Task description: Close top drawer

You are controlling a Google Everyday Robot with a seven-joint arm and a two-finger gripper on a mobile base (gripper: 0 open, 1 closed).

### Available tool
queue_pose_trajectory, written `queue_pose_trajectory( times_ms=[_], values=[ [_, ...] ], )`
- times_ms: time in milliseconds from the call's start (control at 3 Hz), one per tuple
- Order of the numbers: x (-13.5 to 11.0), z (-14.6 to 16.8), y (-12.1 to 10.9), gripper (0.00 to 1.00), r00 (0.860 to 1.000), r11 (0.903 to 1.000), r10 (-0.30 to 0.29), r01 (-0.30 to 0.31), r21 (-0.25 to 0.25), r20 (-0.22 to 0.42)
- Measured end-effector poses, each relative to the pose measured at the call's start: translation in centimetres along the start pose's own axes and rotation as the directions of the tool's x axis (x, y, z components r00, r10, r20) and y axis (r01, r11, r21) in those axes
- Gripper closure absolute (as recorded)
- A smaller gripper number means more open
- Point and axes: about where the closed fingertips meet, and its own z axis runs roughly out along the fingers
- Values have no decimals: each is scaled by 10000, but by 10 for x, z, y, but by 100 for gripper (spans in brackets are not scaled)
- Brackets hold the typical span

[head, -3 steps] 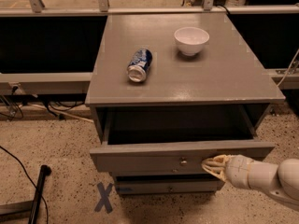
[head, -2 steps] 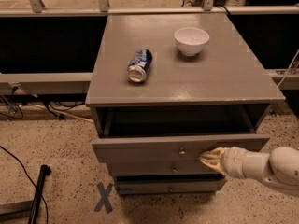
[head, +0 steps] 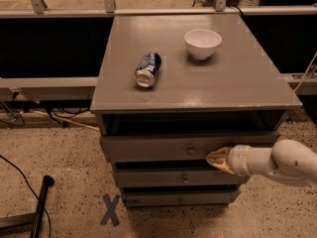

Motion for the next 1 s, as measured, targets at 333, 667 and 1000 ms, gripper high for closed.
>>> queue_pose_trajectory(
  times_ms=[333, 667, 1000],
  values=[
    [-15, 4, 4, 100, 9988, 9995, -62, 76, -291, 486],
    [-49, -10, 35, 100, 9943, 9940, -614, 688, -848, 872],
    [-81, -46, 85, 100, 9818, 9745, -1634, 1759, -1396, 964]
  ],
)
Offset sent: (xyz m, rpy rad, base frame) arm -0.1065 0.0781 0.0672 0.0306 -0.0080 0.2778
